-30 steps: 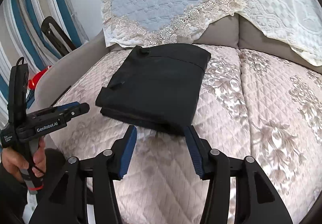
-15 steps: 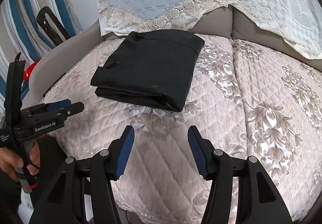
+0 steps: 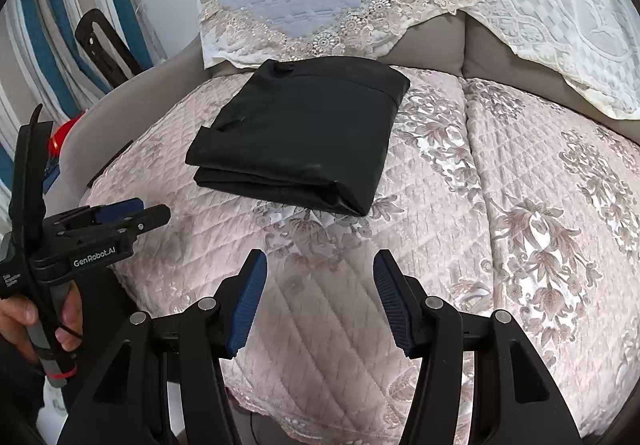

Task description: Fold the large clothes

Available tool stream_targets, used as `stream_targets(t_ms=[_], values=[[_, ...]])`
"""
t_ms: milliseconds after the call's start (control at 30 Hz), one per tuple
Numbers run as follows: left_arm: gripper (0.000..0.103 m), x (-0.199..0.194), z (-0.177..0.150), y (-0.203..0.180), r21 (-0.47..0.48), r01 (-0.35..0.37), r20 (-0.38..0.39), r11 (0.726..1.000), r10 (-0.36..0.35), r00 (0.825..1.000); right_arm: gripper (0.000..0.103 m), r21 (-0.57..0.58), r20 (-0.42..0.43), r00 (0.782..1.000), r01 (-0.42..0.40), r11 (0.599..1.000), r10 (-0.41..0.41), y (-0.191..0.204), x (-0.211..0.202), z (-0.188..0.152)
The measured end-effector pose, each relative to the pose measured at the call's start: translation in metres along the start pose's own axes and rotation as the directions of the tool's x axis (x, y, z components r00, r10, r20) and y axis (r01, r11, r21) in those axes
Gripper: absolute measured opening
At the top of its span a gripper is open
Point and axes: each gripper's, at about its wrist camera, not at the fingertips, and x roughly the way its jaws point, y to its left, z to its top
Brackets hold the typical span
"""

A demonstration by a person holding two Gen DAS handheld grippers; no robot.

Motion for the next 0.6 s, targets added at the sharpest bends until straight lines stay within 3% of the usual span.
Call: stream_targets(t_ms=[600], values=[[0.055,-0.0049,-0.0007,-0.0003,-0.02,0.002,0.002,1.0,-0.002,1.0,0.057,-0.013,0.002,1.0,-0.006,1.0,0.006,0.0034,0.0001,0.0005]])
